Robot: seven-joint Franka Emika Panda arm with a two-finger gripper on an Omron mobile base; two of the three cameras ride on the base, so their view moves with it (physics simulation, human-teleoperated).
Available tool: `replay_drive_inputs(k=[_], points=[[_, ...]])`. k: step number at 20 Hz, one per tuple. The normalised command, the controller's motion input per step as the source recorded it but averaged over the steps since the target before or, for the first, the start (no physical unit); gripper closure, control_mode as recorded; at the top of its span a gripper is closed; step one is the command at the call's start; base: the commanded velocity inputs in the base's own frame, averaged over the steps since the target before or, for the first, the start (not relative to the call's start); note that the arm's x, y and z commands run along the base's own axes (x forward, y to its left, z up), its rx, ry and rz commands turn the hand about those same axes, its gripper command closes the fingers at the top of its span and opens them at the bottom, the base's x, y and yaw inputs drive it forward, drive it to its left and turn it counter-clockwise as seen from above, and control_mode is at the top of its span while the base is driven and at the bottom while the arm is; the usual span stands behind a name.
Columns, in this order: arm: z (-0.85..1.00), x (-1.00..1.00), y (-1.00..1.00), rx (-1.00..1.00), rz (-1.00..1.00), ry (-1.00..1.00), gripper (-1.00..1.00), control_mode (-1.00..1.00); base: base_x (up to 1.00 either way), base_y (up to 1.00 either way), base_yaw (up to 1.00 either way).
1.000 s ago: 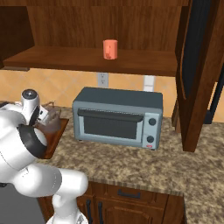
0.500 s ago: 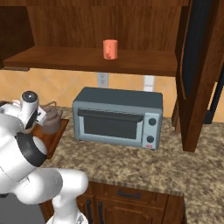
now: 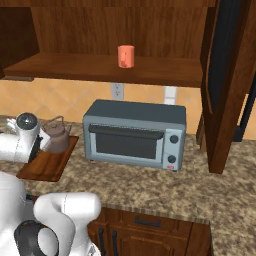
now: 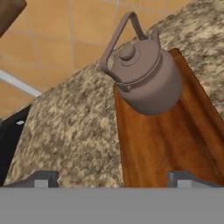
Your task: Pick the kettle from the counter and place it on the tray. Then pick the mug from the cabinet and place it on the tray. Then close the cabinet doors.
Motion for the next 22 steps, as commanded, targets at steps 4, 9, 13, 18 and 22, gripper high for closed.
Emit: replay_drive_inputs(k=[4, 9, 13, 18, 22], points=[[1.0, -0.33, -0.49, -0.15, -0.08, 0.35, -1.0, -1.0, 0.0, 0.0, 0.0], [0.94, -0.03, -0.41, -0.24, -0.05, 0.52, -1.0, -1.0, 0.0, 0.0, 0.0], [0.18, 0.05, -0.07, -0.06, 0.01, 0.2, -1.0, -1.0, 0.0, 0.0, 0.0], [0.01, -0.2, -0.29, -0.05, 0.07, 0.0, -1.0, -1.0, 0.0, 0.0, 0.0], [0.31, -0.41, -0.49, -0.18, 0.13, -0.02, -1.0, -1.0, 0.0, 0.0, 0.0]])
